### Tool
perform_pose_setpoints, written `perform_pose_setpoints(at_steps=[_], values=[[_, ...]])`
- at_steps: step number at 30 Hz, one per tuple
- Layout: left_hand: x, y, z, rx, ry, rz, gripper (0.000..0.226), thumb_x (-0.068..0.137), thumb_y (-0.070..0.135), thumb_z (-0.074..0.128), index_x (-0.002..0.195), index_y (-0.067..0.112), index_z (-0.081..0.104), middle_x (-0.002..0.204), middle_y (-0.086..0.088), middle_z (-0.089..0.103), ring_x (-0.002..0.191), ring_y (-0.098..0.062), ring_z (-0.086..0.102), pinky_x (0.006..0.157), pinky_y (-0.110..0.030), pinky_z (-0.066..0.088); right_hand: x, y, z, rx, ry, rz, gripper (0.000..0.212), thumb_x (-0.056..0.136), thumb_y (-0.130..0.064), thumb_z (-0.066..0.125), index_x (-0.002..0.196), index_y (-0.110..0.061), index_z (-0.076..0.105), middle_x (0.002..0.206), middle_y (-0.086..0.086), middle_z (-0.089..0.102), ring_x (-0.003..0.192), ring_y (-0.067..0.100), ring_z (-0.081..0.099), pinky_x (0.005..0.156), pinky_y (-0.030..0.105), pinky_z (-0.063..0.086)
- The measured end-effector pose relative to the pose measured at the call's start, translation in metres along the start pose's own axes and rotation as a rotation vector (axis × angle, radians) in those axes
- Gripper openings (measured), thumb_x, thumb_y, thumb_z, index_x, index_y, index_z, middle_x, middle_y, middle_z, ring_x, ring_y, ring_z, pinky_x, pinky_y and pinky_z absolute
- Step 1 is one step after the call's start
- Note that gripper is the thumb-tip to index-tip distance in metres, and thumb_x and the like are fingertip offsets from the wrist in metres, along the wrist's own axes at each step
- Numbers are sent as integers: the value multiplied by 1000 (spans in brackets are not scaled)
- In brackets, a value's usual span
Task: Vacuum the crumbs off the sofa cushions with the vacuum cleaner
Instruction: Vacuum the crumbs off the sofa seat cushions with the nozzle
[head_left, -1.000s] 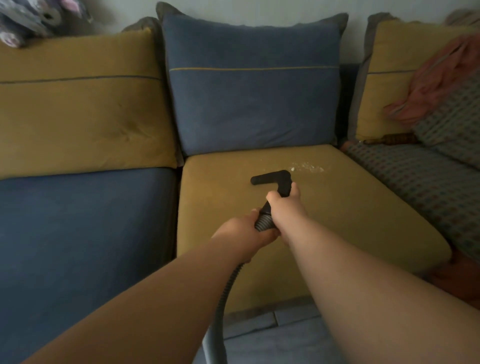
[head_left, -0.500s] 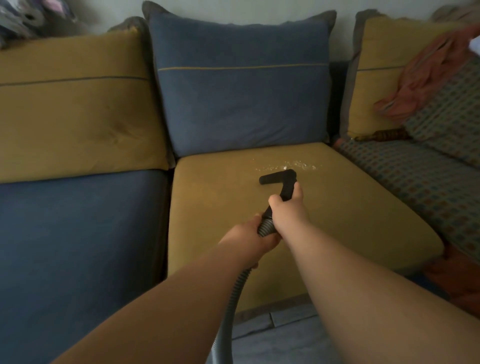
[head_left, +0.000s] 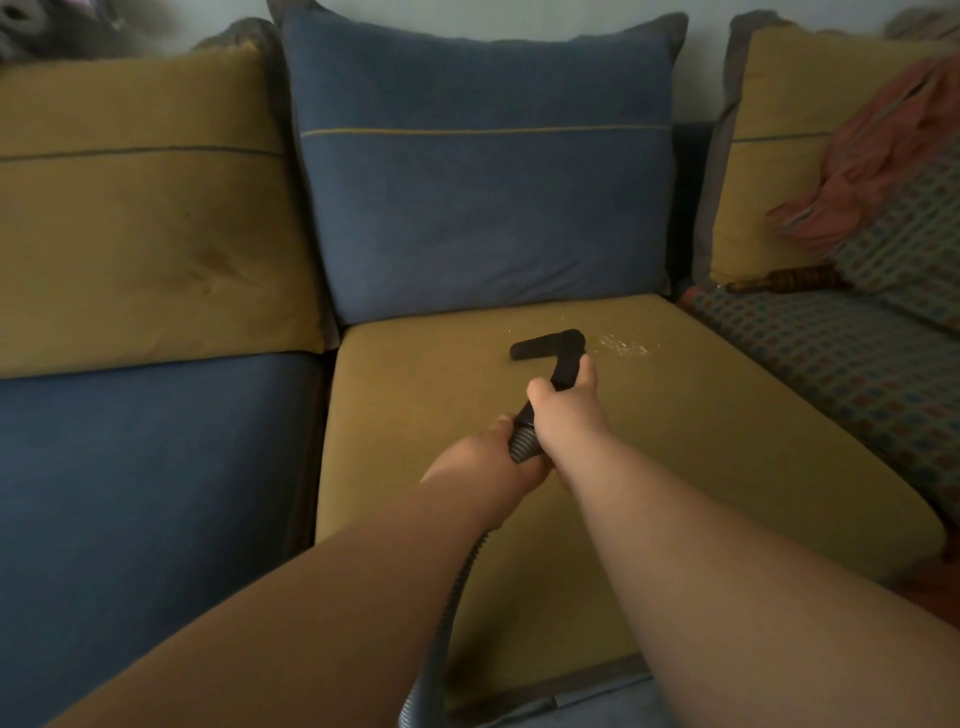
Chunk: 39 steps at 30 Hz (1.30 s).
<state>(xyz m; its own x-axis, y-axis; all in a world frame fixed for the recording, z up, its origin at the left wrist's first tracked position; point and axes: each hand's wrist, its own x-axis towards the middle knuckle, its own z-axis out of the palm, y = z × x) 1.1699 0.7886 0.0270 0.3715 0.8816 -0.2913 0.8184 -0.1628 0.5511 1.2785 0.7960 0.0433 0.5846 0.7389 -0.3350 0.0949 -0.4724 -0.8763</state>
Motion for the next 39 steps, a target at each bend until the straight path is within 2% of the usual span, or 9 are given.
perform_pose_setpoints(at_steps=[8, 15, 18, 22, 26, 31, 35, 39], values=[[27, 6, -14, -22, -15, -35, 70, 93, 54, 51, 152, 28, 22, 94, -7, 63, 64, -20, 66, 61, -33, 61, 30, -16, 15, -34, 6, -19, 76, 92, -29, 46, 152, -40, 1, 128, 13, 54, 85, 31, 54, 72, 38, 45], [47, 7, -18, -95, -22, -40, 68, 93, 52, 52, 149, 24, 26, 96, -9, 62, 64, -20, 64, 66, -37, 62, 51, -25, 23, -64, 6, -10, 76, 92, -29, 45, 151, -42, -1, 130, 12, 53, 83, 29, 52, 68, 36, 42], [51, 8, -20, -109, -14, -42, 65, 93, 52, 52, 147, 23, 29, 95, -9, 62, 63, -20, 64, 65, -37, 62, 56, -31, 24, -72, 5, -1, 76, 93, -28, 46, 152, -42, -1, 132, 12, 52, 85, 30, 53, 69, 37, 45], [47, 12, -21, -108, -17, -44, 61, 94, 50, 52, 145, 23, 32, 97, -9, 62, 65, -21, 64, 66, -35, 62, 54, -32, 21, -66, -13, -9, 78, 93, -27, 47, 152, -41, 0, 129, 13, 52, 96, 34, 58, 86, 46, 53], [38, 14, -21, -87, -8, -28, 56, 92, 49, 53, 140, 23, 37, 90, -5, 60, 64, -22, 64, 65, -37, 62, 42, -31, 15, -29, -25, 31, 77, 93, -27, 47, 151, -44, 0, 127, 13, 54, 96, 35, 60, 87, 51, 53], [13, 10, -10, -47, -3, 0, 62, 89, 52, 55, 143, 30, 33, 84, 1, 59, 61, -17, 63, 58, -31, 60, 16, -15, 3, 15, -21, 48, 76, 91, -27, 47, 150, -45, 2, 125, 13, 55, 94, 35, 60, 84, 51, 54], [-17, 3, 3, -34, -6, 26, 71, 88, 55, 54, 149, 32, 25, 82, 6, 58, 59, -12, 62, 50, -25, 55, -13, 0, -6, 29, -31, 40, 77, 91, -26, 48, 151, -44, 3, 123, 10, 55, 88, 32, 59, 80, 45, 54], [-49, 2, 12, -50, -16, 26, 74, 88, 55, 54, 151, 32, 22, 82, 6, 58, 59, -13, 62, 49, -23, 52, -39, 13, -17, 32, -37, 34, 78, 91, -25, 48, 151, -43, 2, 127, 10, 53, 91, 32, 59, 85, 48, 53]])
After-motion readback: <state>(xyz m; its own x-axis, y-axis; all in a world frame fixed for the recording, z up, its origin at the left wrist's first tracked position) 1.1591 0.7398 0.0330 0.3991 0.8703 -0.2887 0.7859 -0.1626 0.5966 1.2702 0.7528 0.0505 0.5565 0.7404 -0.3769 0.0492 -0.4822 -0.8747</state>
